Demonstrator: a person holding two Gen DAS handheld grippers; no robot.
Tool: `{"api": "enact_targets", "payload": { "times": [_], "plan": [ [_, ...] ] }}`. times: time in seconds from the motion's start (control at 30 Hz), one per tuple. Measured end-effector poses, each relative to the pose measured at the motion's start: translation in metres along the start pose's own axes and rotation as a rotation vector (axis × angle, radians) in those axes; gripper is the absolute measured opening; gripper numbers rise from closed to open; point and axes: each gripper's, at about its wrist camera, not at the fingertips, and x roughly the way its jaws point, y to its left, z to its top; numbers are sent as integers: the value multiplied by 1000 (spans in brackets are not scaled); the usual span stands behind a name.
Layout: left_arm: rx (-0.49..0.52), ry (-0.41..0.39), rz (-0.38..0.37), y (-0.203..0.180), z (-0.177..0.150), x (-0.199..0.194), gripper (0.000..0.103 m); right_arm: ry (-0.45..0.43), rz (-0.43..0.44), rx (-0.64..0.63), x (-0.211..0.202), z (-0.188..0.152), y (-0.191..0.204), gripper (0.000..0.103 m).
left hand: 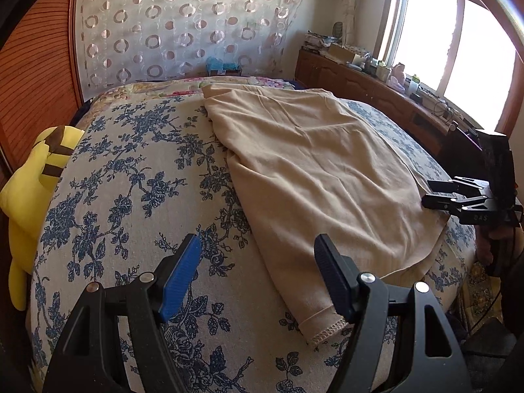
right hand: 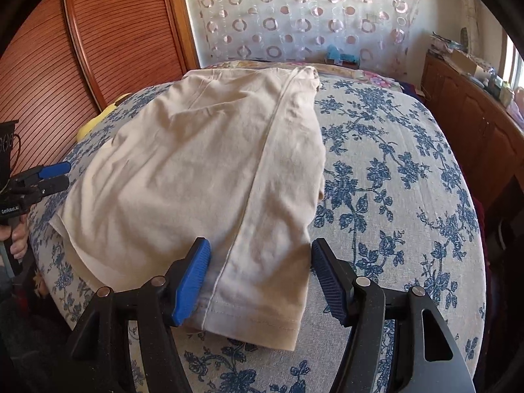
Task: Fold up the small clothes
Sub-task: 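Grasp the shirt's hem with both tools and lift it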
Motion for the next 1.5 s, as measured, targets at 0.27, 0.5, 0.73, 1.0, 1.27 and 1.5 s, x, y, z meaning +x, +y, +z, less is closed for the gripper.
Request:
{"api": "enact_targets", "payload": {
  "times": [0.27, 0.5, 0.73, 1.0, 1.27, 1.5],
  "plan": [
    [-5, 56, -75, -9, -14, 1, 52, 4, 7, -46, 9, -4, 12, 38],
    [4, 71, -118, -19, -22, 1, 36, 10, -9, -48, 7, -3, 9, 30],
    [8, 77, -154, -22, -24, 2, 7, 1, -15, -36, 3, -8, 7, 46],
    [-14, -29, -234, -25, 10, -23, 5, 3, 95, -112, -1, -4, 24, 5],
    [-44, -136, -242, -6, 97, -24, 5, -145, 117, -110, -32, 74, 2, 5],
    [-75, -112, -138, 35, 183, 51, 5, -142, 32, -140, 32, 172, -20, 5]
  ]
}}
